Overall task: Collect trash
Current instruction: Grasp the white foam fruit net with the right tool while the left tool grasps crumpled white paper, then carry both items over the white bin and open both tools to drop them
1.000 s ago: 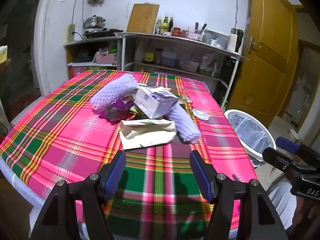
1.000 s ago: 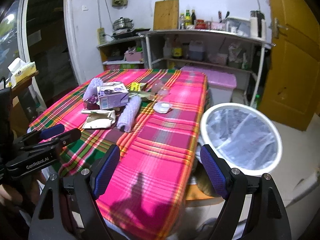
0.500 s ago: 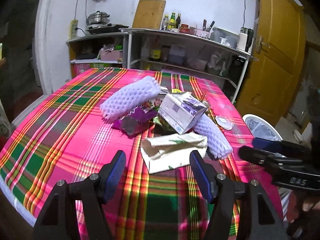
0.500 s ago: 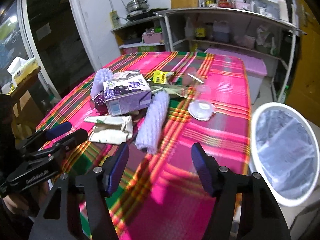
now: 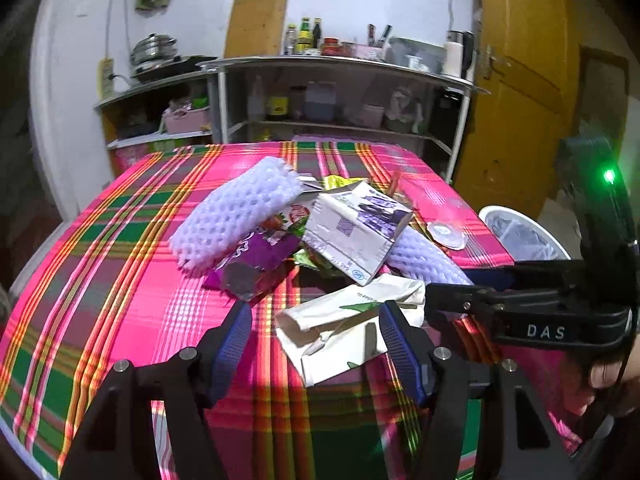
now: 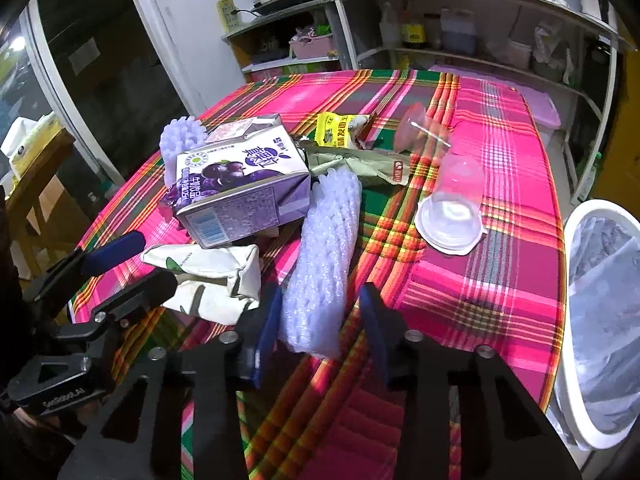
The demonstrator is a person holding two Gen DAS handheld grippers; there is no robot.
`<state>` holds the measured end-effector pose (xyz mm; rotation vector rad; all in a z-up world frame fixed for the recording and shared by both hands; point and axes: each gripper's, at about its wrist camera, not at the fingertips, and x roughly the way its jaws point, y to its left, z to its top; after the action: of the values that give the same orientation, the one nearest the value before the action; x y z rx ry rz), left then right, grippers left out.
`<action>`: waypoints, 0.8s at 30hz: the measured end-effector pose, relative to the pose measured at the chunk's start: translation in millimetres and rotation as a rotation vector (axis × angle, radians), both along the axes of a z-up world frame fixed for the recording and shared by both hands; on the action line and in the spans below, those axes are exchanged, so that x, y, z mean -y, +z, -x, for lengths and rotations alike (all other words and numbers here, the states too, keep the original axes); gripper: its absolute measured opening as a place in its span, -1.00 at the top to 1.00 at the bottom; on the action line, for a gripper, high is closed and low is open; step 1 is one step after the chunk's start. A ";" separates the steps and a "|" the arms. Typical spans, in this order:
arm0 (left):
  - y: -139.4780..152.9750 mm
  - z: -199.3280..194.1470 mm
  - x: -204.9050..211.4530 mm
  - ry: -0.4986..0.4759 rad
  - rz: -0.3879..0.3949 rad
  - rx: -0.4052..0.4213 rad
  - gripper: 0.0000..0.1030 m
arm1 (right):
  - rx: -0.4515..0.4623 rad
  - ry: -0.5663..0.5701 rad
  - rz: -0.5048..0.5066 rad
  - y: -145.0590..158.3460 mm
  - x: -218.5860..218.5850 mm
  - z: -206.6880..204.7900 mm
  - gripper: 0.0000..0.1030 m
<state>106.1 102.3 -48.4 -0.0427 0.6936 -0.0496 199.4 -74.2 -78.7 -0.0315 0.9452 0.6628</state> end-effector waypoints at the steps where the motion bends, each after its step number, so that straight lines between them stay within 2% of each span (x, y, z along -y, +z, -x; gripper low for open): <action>1: -0.1 -1.6 0.7 -0.016 -0.004 0.003 -0.27 | -0.007 0.000 -0.005 -0.5 0.5 -0.7 0.34; 8: -1.0 -13.2 8.0 -0.106 -0.057 0.007 -0.25 | -0.031 0.000 -0.024 -0.9 8.9 -0.5 0.46; 10: -4.2 -17.2 12.4 -0.121 -0.080 -0.015 -0.02 | -0.032 -0.003 -0.028 -0.3 12.1 1.4 0.47; 11: -6.1 -16.1 13.1 -0.124 -0.085 -0.022 0.16 | -0.033 -0.004 -0.030 0.4 12.6 3.1 0.47; 13: -7.4 -13.5 16.1 -0.122 -0.102 -0.023 0.29 | -0.036 -0.007 -0.034 0.8 14.6 6.6 0.48; 14: -7.2 -12.2 16.3 -0.122 -0.103 -0.026 0.45 | -0.038 -0.008 -0.036 0.9 16.5 8.3 0.49; 24: -1.7 11.6 24.3 -0.109 -0.016 -0.032 0.58 | -0.031 -0.035 -0.055 6.3 40.6 25.7 0.51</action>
<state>94.5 78.0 -50.1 0.0099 0.7280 -0.1484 173.7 -114.8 -72.4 0.0438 0.9548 0.6576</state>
